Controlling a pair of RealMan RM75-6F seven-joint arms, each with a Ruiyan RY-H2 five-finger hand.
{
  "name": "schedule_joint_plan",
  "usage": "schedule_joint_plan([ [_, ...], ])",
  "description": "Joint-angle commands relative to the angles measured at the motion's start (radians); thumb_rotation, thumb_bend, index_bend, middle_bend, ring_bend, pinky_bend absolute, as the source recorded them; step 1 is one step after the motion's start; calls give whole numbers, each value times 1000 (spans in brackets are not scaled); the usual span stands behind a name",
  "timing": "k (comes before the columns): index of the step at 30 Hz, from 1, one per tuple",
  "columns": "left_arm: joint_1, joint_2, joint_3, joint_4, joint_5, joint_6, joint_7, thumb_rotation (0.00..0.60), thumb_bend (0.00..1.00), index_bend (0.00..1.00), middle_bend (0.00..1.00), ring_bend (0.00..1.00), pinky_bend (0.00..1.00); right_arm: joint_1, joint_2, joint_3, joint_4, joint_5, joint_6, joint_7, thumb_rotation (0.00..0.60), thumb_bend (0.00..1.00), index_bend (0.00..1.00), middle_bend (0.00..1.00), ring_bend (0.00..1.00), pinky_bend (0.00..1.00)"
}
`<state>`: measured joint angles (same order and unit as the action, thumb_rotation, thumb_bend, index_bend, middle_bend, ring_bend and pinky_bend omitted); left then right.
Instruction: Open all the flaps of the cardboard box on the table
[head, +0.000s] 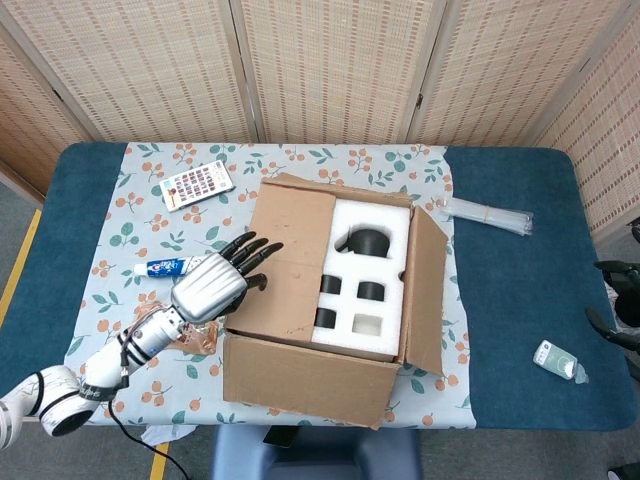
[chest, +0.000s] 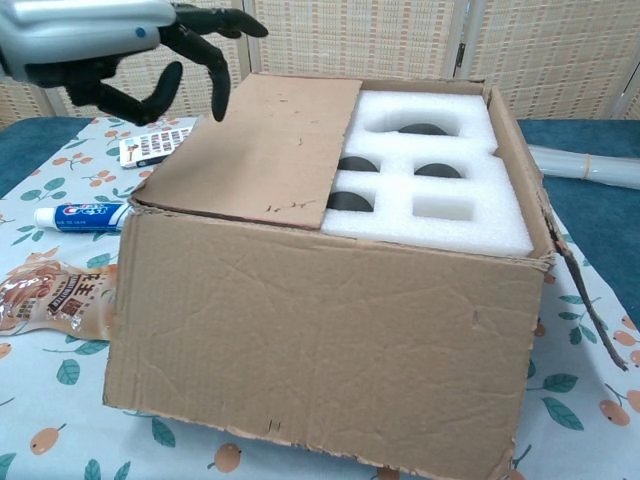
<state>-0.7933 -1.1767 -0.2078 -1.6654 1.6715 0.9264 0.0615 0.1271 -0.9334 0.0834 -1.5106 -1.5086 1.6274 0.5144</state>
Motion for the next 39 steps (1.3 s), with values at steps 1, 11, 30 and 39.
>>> schedule_joint_plan([
  [1, -62, -27, -12, 42, -21, -64, -19, 600, 1000, 473, 5, 0, 0, -4, 6, 11, 24, 10, -16, 40, 600, 337, 279, 0, 0, 0],
  [11, -244, -100, -47, 117, -89, -243, -22, 600, 1000, 464, 2, 0, 0, 24, 7, 38, 63, 49, -113, 104, 600, 337, 279, 0, 0, 0],
  [30, -424, -251, -20, 279, -69, -274, -175, 600, 1000, 544, 2, 0, 0, 43, 4, 61, 104, 68, -191, 147, 600, 337, 279, 0, 0, 0],
  [39, -452, -277, 20, 370, -57, -259, -206, 600, 1000, 572, 15, 0, 0, 50, 4, 66, 112, 74, -221, 155, 600, 338, 279, 0, 0, 0],
])
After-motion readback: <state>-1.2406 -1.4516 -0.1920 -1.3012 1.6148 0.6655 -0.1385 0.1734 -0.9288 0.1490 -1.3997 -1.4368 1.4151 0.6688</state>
